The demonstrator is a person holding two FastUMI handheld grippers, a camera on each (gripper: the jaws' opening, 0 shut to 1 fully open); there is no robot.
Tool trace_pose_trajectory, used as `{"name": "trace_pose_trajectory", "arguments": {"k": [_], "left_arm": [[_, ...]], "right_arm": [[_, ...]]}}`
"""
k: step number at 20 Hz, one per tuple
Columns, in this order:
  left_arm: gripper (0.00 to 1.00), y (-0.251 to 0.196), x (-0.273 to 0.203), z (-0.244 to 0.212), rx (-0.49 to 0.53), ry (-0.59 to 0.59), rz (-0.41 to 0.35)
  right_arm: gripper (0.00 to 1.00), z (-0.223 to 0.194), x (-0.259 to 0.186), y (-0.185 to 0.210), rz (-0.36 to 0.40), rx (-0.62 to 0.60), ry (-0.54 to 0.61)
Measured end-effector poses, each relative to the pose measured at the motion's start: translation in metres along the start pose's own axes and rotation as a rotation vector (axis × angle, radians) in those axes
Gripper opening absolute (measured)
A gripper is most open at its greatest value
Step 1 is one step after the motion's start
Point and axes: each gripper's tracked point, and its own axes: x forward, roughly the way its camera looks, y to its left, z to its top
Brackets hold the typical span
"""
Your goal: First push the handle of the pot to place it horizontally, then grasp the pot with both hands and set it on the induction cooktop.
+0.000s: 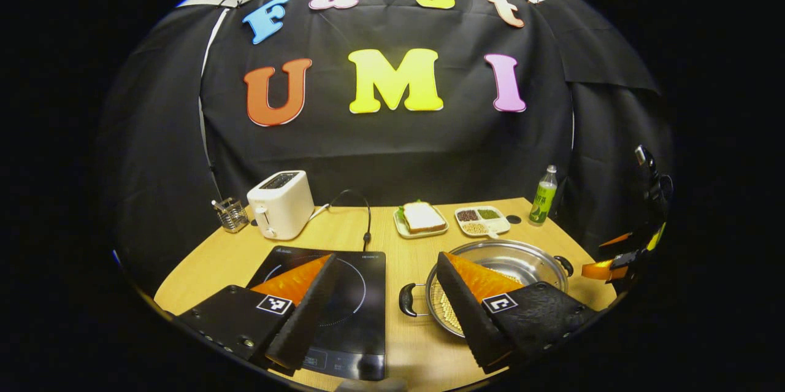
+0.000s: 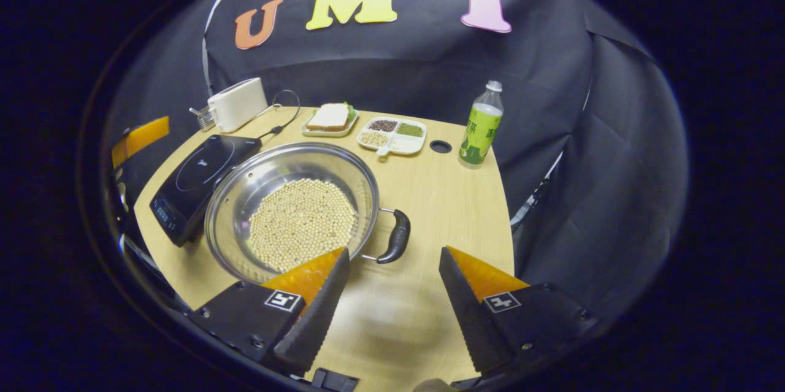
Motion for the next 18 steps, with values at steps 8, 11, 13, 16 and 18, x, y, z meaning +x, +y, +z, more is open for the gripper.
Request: {"name": "trace_pose_trajectory", "arguments": {"k": [8, 11, 13, 16, 18], "left_arm": [[0.97, -0.017, 0.053, -0.068, -0.062, 0.177, -0.035], [0.97, -0.021, 0.069, -0.08, -0.051, 0.21, -0.04], [0.97, -0.027, 0.076, -0.088, -0.049, 0.238, -0.048], [0.97, -0.034, 0.088, -0.099, -0.047, 0.272, -0.063], [0.96, -0.039, 0.095, -0.108, -0.049, 0.309, -0.075]], "right_arm": [[0.94, 0.002, 0.038, 0.014, 0.047, 0.019, 0.048], [0.94, -0.004, 0.053, 0.016, 0.057, 0.042, 0.085], [0.94, -0.008, 0.06, 0.017, 0.061, 0.052, 0.106], [0.94, -0.009, 0.072, 0.015, 0.053, 0.048, 0.127], [0.94, -0.011, 0.078, 0.015, 0.057, 0.048, 0.146]]}}
